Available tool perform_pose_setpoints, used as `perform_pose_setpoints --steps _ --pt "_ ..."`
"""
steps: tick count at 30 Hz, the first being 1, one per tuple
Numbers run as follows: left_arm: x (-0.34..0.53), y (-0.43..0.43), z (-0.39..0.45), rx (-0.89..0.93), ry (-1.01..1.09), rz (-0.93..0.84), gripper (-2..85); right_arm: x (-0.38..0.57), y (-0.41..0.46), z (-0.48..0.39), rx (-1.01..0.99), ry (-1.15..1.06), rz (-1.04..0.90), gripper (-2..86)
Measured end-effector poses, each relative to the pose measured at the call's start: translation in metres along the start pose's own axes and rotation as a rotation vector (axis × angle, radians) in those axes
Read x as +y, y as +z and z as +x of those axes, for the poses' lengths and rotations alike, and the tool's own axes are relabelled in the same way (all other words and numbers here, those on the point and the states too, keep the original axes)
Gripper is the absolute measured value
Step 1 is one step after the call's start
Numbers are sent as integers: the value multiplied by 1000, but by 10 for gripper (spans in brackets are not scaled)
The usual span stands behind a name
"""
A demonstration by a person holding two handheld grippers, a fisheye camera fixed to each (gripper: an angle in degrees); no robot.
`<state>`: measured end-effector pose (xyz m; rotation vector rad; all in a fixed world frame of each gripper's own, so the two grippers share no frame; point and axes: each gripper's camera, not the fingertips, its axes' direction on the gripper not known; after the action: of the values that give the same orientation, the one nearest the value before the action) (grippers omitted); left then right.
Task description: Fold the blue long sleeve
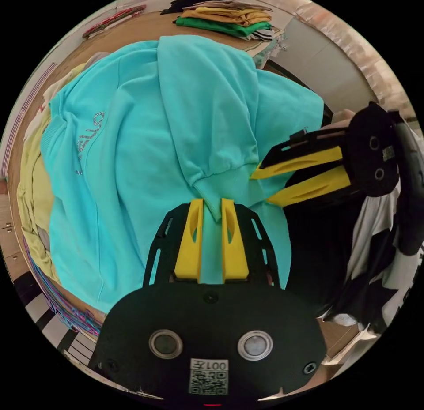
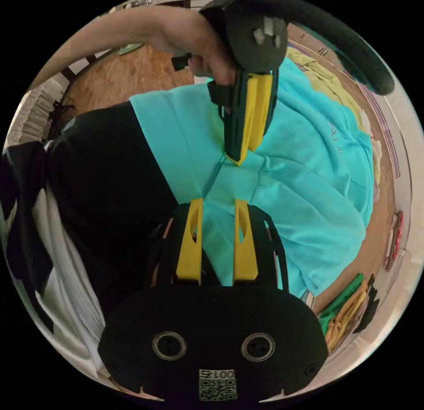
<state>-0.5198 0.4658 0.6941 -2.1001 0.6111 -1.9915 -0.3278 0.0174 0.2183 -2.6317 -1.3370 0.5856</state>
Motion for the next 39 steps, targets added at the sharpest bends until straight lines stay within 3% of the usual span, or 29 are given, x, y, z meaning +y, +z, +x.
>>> perform_pose_setpoints --steps 6,14,22,33,39 --pt "45 -32 -12 64 -54 173 24 -31 2 -26 96 -2 -42 62" --pt "105 -96 -21 66 -69 318 23 -15 -52 -48 94 72 101 8" --pt "115 -119 -15 45 -25 268 20 -3 -68 -39 103 165 125 82" --pt "138 -149 -29 -15 -48 215 -8 -49 -59 -76 200 -52 107 120" --pt "157 -153 -41 98 -73 272 -9 -54 -61 -58 152 166 123 112"
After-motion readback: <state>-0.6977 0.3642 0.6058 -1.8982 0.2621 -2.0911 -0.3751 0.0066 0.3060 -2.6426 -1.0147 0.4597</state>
